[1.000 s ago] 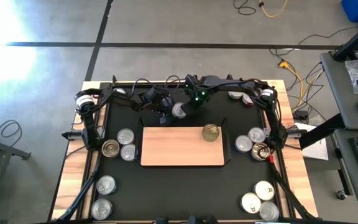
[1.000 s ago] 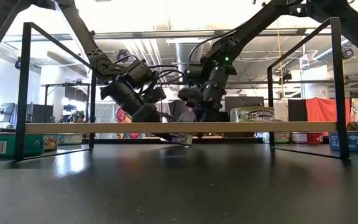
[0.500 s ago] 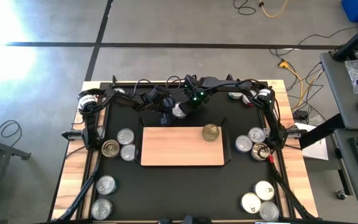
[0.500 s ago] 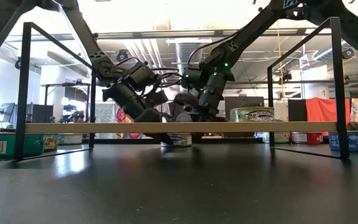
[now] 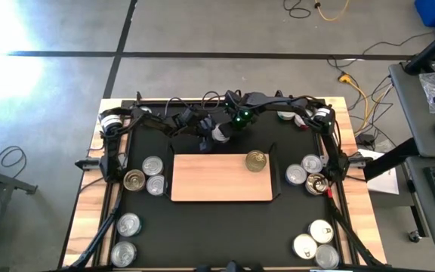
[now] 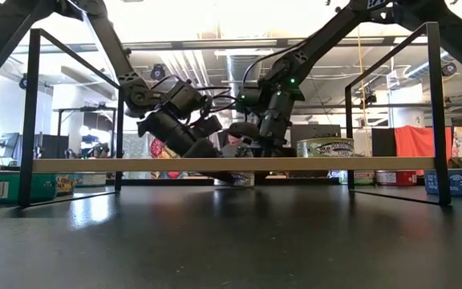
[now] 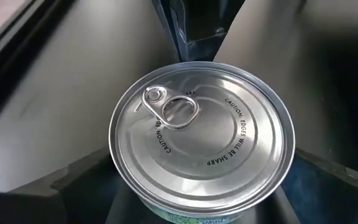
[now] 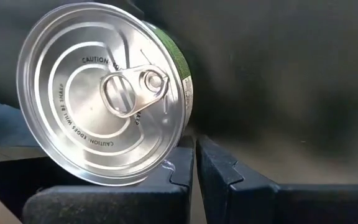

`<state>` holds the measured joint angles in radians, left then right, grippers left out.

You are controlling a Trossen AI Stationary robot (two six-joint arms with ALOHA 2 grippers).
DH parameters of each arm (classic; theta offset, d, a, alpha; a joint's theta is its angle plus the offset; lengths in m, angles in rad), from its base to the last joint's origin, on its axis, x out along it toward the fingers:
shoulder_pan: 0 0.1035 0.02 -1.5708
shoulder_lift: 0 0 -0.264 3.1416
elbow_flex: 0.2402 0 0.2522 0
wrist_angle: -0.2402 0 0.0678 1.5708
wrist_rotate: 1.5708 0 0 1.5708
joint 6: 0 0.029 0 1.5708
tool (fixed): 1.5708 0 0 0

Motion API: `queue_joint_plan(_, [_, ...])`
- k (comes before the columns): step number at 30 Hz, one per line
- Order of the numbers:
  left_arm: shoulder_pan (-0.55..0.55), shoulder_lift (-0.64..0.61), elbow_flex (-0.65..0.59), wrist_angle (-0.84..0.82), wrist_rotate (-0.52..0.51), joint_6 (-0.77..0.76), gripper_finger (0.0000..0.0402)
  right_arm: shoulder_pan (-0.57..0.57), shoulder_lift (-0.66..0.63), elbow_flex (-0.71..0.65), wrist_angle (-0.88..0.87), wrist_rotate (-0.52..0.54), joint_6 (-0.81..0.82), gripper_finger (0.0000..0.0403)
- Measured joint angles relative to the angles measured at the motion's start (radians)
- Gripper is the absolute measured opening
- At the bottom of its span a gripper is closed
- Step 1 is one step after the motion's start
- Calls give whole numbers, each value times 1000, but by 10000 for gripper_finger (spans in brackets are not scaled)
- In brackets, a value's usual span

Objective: Stack canned seafood by type on shelf
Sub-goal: Stack the green tuna can on the green can

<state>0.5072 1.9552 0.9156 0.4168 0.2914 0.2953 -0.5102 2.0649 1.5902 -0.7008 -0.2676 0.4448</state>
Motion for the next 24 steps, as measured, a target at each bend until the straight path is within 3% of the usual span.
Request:
queue_joint_plan(9, [-5,-65,8,-40,2,15,359,1,-76,3,-106,72,-44,13])
queue_joint_plan(17, [-11,-170,33,-138,-34,6,358,10,-309,3,-350,383,-42,13])
queue_joint_plan(24, [-43,-289,94,-248,-40,-10,358,10,-514,2,-373,477,49,13])
